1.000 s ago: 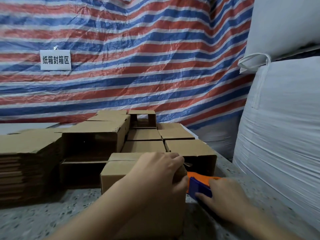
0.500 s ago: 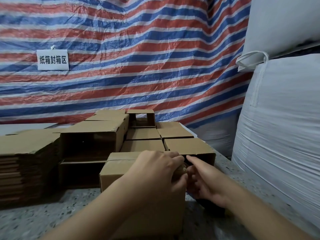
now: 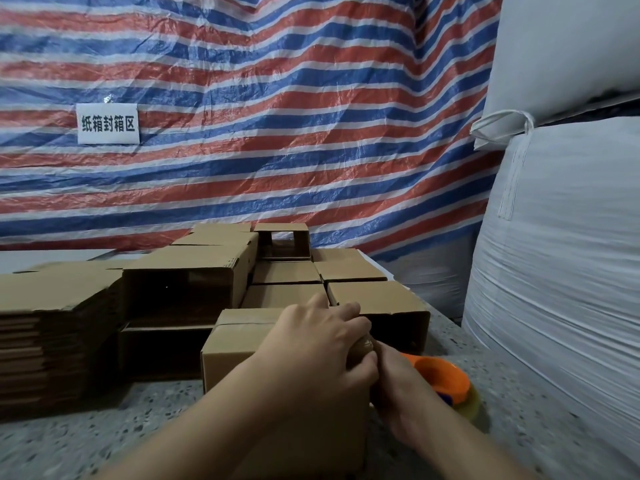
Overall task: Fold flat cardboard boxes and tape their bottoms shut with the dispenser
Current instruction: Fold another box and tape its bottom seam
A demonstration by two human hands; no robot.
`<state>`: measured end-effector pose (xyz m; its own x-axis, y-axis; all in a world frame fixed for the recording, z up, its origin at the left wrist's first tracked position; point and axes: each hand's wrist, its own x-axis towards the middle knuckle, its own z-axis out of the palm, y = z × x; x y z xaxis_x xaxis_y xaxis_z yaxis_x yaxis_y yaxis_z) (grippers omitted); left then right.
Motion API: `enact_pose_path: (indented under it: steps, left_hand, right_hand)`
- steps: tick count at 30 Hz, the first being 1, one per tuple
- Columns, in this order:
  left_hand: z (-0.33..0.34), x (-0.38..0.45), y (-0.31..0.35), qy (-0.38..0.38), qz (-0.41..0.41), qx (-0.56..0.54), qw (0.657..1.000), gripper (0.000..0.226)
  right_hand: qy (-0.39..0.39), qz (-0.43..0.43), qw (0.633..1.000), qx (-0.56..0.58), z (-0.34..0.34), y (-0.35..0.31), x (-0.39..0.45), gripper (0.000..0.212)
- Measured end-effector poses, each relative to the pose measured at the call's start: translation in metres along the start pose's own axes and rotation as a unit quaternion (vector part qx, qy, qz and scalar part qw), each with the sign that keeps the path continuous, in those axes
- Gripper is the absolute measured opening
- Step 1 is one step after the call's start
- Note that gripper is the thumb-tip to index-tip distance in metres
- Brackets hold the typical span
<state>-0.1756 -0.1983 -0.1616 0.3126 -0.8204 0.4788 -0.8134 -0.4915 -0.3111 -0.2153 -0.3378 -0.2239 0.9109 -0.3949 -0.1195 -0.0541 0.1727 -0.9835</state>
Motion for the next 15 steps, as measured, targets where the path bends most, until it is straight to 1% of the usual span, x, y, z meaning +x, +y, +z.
enact_pose_path:
  steps: [3, 6, 9, 10, 12, 14, 15]
  left_hand:
    - [-0.001, 0.002, 0.002, -0.004, 0.004, 0.012, 1.0, 0.057]
    - [-0.002, 0.004, 0.002, -0.01, 0.003, 0.014, 1.0, 0.058]
    - [-0.002, 0.003, 0.002, -0.008, 0.0, 0.01, 1.0, 0.06]
    - [-0.001, 0.002, 0.003, -0.007, -0.001, 0.007, 1.0, 0.061]
    - [0.0, 0.0, 0.003, 0.0, -0.004, -0.005, 1.0, 0.066]
    - [0.001, -0.001, 0.002, 0.011, -0.013, -0.024, 1.0, 0.069]
    - [0.002, -0.002, 0.001, 0.018, -0.017, -0.028, 0.999, 0.071]
  right_hand:
    - [0.008, -0.019, 1.0, 0.006, 0.003, 0.002, -0.001, 0.037]
    - [0.018, -0.014, 1.0, 0.01, 0.003, 0.004, 0.0, 0.032]
    - [0.009, -0.03, 1.0, 0.001, 0.0, 0.008, -0.001, 0.029]
    - [0.02, -0.048, 0.999, -0.001, -0.001, 0.01, -0.002, 0.027]
    - [0.055, -0.117, 0.991, -0.013, -0.002, 0.014, -0.007, 0.024]
    - [0.079, -0.18, 0.98, -0.029, 0.001, 0.017, -0.014, 0.027]
    - [0.08, -0.191, 0.978, -0.033, 0.005, 0.018, -0.019, 0.027]
